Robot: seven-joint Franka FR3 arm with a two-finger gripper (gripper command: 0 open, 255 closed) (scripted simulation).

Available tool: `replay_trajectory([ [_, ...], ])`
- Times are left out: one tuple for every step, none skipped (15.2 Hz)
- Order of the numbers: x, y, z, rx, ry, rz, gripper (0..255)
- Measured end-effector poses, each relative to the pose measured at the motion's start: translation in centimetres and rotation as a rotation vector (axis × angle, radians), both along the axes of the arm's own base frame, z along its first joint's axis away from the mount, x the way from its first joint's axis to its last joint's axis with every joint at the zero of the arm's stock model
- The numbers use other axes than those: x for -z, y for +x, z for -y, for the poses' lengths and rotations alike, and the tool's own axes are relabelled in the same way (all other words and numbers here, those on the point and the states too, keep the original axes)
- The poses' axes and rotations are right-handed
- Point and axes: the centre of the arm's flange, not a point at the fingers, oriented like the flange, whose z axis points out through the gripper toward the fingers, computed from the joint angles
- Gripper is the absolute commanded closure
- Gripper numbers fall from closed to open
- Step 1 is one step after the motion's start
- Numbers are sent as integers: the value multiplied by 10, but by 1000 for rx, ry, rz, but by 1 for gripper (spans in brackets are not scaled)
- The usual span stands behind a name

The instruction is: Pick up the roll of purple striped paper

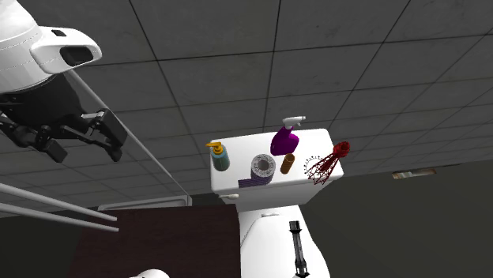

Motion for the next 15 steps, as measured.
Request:
replay_trajectory([
  [0,0,0,0,0,0,0],
  [5,2,4,5,-2,2,0],
  [12,2,10,13,-4,6,0],
  [20,3,18,21,-6,11,0],
  [29,6,26,31,-9,15,0],
  [39,9,36,41,-12,21,0],
  [48,10,42,51,-16,27,0],
  [56,10,50,61,-18,32,0],
  [67,12,58,71,-21,37,0],
  [76,15,65,81,-25,43,0],
  [87,17,74,91,-28,48,0],
  [95,17,82,101,-31,55,0],
  [101,22,88,111,-34,61,0],
  [112,22,97,122,-37,66,0],
  [119,22,108,132,-40,72,0],
])
